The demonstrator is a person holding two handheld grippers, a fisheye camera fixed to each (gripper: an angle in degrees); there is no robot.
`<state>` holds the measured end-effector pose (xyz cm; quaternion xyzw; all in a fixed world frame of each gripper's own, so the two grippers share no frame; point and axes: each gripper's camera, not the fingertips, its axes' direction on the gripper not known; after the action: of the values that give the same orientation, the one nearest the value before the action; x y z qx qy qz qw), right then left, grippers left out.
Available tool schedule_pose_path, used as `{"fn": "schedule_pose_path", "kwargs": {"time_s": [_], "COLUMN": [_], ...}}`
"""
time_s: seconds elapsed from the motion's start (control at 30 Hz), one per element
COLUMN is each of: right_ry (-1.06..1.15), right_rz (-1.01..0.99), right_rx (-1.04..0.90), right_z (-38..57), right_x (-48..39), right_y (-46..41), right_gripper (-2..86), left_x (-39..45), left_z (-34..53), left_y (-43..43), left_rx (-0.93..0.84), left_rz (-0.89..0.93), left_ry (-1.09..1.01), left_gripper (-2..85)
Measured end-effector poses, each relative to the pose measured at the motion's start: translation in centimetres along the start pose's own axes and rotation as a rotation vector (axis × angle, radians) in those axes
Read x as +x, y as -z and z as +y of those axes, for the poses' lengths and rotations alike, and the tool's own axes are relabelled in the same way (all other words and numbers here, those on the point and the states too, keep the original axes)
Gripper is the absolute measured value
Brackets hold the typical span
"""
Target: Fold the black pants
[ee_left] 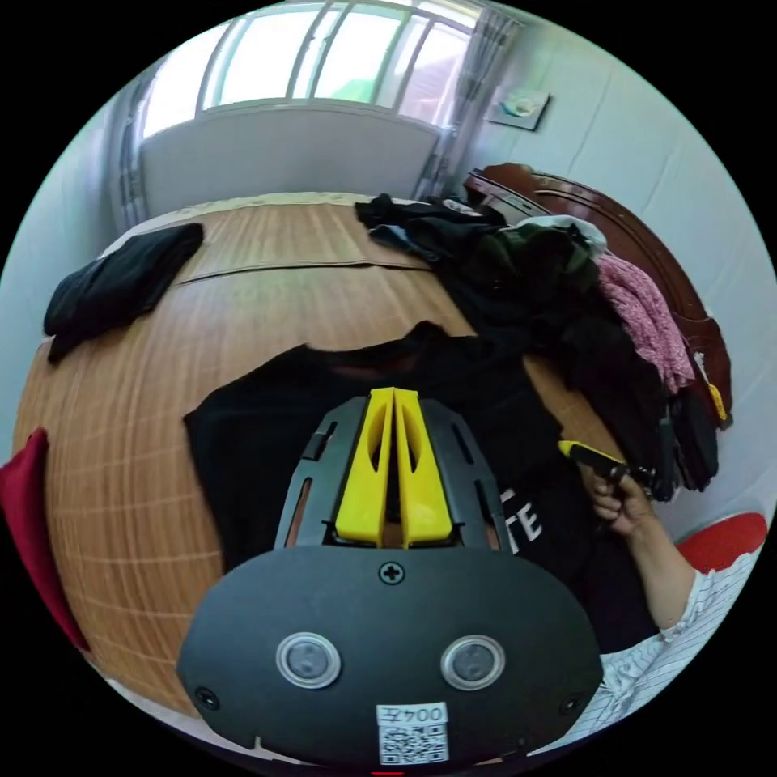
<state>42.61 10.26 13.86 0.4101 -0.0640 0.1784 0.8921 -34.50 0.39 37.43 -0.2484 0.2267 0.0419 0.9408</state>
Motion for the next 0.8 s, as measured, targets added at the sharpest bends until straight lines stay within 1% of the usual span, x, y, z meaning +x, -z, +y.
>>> {"fn": "schedule_pose_path", "kwargs": {"time_s": [0.07,0.1,0.17,0.23,0.27,0.33,0.47,0.57,0.63,0.73,0.8], "right_ry": [-0.011,-0.014,-0.005,0.005,0.010,0.019,0.008,0.017,0.029,0.030,0.020], "right_rz": [-0.036,-0.048,-0.074,-0.082,-0.072,-0.051,-0.040,-0.006,0.027,0.032,0.006], "right_rx": [-0.008,-0.016,-0.036,-0.044,-0.048,-0.051,-0.057,-0.060,-0.054,-0.053,-0.049], "right_z": [-0.4,-0.6,-1.2,-1.4,-1.5,-1.6,-1.8,-1.8,-1.6,-1.4,-1.3], "right_x": [1.0,1.2,1.8,2.0,2.0,2.0,2.4,2.2,1.9,1.9,2.4], "right_y": [0.2,0.1,0.1,0.2,0.2,0.2,0.4,0.6,0.9,1.3,1.7], "right_gripper": [8.3,8.0,6.9,5.5,4.9,4.5,3.9,3.8,3.7,3.7,3.8], "left_x": [5.6,7.0,12.6,16.4,18.6,20.9,24.0,25.1,25.3,25.7,26.2], "left_z": [-2.7,-3.3,-5.2,-6.1,-6.6,-7.0,-7.8,-8.6,-9.4,-10.5,-10.6], "left_y": [-4.4,-5.7,-10.9,-14.8,-17.2,-20.6,-26.8,-29.1,-29.8,-29.6,-27.8], "left_rx": [-0.021,-0.027,-0.065,-0.103,-0.117,-0.147,-0.226,-0.245,-0.249,-0.270,-0.245], "left_rz": [0.029,0.032,0.084,0.085,0.055,0.010,-0.020,-0.083,-0.086,-0.046,0.002], "left_ry": [-0.099,-0.120,-0.195,-0.242,-0.270,-0.295,-0.306,-0.290,-0.257,-0.212,-0.201], "left_gripper": [0.1,0.1,0.1,0.1,0.1,0.1,0.1,0.1,0.1,0.1,0.1]}}
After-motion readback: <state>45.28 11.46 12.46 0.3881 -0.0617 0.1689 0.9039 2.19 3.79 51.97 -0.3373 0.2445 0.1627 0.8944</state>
